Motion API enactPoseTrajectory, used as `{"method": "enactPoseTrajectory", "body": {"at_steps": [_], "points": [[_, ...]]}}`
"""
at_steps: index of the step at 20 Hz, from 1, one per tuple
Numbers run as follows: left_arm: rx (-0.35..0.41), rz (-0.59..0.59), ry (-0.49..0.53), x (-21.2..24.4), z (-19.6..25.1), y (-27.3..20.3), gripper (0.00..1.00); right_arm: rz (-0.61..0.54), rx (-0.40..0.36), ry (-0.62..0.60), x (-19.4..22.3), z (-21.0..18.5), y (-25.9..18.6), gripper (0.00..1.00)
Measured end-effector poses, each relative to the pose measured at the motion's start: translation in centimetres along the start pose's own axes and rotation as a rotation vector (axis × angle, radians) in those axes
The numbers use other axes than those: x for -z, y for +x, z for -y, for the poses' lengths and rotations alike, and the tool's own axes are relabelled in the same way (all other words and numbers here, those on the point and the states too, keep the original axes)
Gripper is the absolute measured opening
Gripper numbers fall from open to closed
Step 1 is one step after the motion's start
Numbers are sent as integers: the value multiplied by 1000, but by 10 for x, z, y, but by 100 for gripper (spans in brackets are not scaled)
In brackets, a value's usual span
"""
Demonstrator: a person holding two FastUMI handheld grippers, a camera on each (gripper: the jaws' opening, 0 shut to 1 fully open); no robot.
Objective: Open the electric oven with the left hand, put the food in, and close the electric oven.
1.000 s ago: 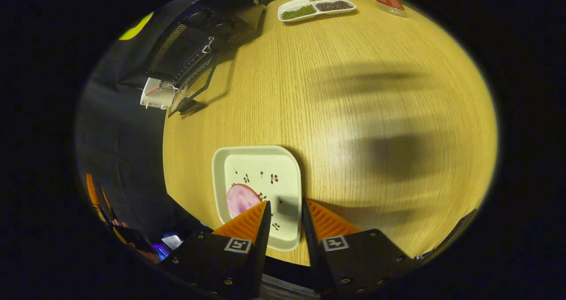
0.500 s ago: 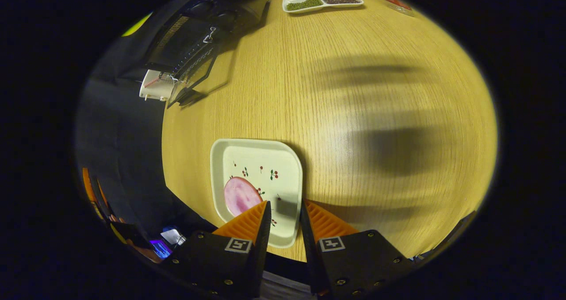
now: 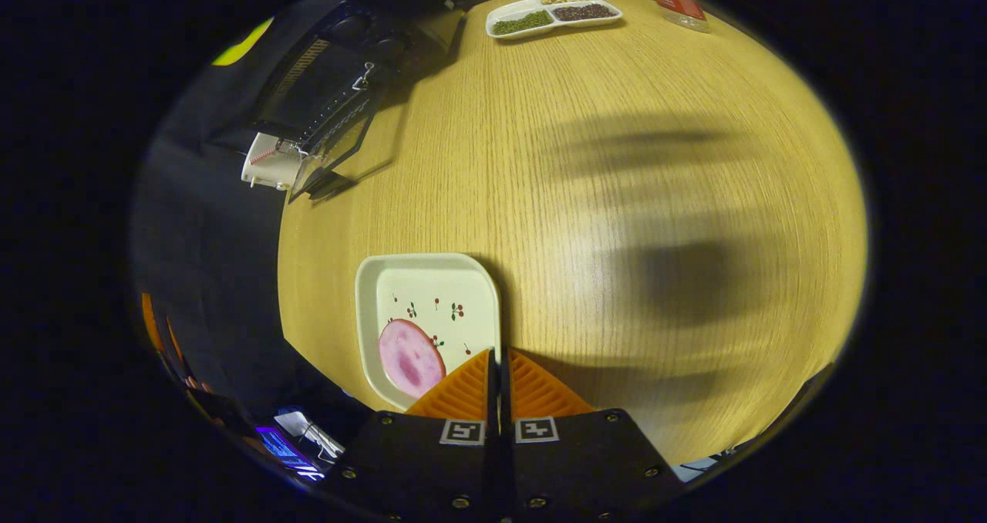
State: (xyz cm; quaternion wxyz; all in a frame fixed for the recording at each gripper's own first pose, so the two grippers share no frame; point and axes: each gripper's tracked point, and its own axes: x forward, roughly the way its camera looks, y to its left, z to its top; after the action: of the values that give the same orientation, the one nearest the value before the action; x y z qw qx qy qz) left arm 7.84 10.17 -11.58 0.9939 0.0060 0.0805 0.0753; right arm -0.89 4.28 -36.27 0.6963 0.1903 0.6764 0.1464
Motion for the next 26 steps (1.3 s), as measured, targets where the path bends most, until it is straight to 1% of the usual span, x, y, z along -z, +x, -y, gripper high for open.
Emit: {"method": "enactPoseTrajectory", "body": {"at_steps": [2, 3, 4, 8, 10, 13, 17, 22, 25, 26], "points": [[1, 5, 6, -2, -1, -1, 92, 14, -47, 32, -1, -3, -2, 0], [2, 6, 9, -4, -2, -1, 92, 24, -77, 59, -1, -3, -6, 0], [4, 6, 10, -4, -2, -2, 98, 36, -97, 86, 0, -2, -11, 0], [12, 4, 10, -3, -1, -1, 98, 74, -143, 140, -5, -2, -25, 0], [18, 5, 9, -3, 0, 1, 98, 102, -170, 173, -10, -10, -31, 0], [28, 6, 6, -3, 1, 6, 98, 149, -209, 221, -24, -39, -40, 0], [37, 3, 1, -1, -1, 16, 100, 227, -228, 279, -50, -74, -47, 0], [35, -7, 3, 5, -14, 30, 100, 316, -257, 353, -85, -114, -43, 0], [30, -7, 3, 6, -26, 42, 92, 369, -279, 424, -106, -135, -35, 0], [29, -8, 3, 7, -29, 46, 92, 377, -288, 448, -113, -141, -32, 0]]}}
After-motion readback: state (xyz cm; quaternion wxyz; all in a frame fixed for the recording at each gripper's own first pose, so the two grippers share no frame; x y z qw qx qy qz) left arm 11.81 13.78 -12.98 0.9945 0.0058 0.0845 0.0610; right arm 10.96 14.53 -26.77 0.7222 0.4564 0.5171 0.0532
